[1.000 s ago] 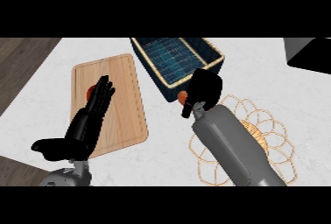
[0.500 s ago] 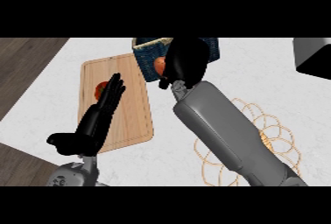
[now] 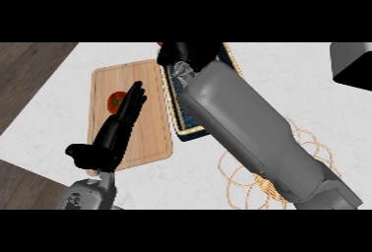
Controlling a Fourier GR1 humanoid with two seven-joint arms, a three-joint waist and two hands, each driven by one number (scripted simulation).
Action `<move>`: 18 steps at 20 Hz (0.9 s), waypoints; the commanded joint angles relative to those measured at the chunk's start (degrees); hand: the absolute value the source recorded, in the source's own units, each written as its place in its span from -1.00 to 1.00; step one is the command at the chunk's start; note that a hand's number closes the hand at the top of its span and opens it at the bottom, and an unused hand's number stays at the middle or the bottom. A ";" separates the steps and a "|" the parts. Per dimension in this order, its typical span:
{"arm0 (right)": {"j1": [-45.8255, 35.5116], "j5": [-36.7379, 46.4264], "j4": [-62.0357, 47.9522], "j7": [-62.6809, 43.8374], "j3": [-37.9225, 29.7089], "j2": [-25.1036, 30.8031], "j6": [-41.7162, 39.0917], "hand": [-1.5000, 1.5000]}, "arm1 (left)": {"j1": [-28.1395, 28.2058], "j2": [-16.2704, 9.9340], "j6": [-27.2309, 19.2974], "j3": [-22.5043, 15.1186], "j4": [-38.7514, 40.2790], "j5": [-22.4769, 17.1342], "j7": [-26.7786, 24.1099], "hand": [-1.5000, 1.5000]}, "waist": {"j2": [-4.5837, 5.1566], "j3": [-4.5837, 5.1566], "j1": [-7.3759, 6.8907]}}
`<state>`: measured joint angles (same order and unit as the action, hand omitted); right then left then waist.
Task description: Pick the sweet potato from the placemat and place it in the basket
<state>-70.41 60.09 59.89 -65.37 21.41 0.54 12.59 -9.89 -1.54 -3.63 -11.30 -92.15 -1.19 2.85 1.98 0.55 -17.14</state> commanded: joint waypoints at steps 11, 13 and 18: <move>-11.17 2.17 -14.60 -19.37 -0.37 -0.50 1.39 1.00 | -0.41 0.09 -1.02 1.58 1.66 0.10 -0.85 0.00 | -0.78 0.16 3.72; -12.19 2.27 -16.62 -19.79 -0.80 -0.50 1.82 1.00 | -0.23 -0.51 -1.19 2.61 2.05 -0.12 -0.35 0.00 | -0.69 0.08 4.35; -13.14 2.16 -19.01 -19.82 -0.80 -0.50 5.09 1.00 | 0.02 -0.42 -2.04 2.41 1.75 0.93 -1.01 0.00 | -0.92 -0.05 5.21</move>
<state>-81.98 62.22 42.94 -70.82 20.11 0.74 13.91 -10.06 -1.83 -5.25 -9.02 -90.45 -0.77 2.14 1.22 0.59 -12.82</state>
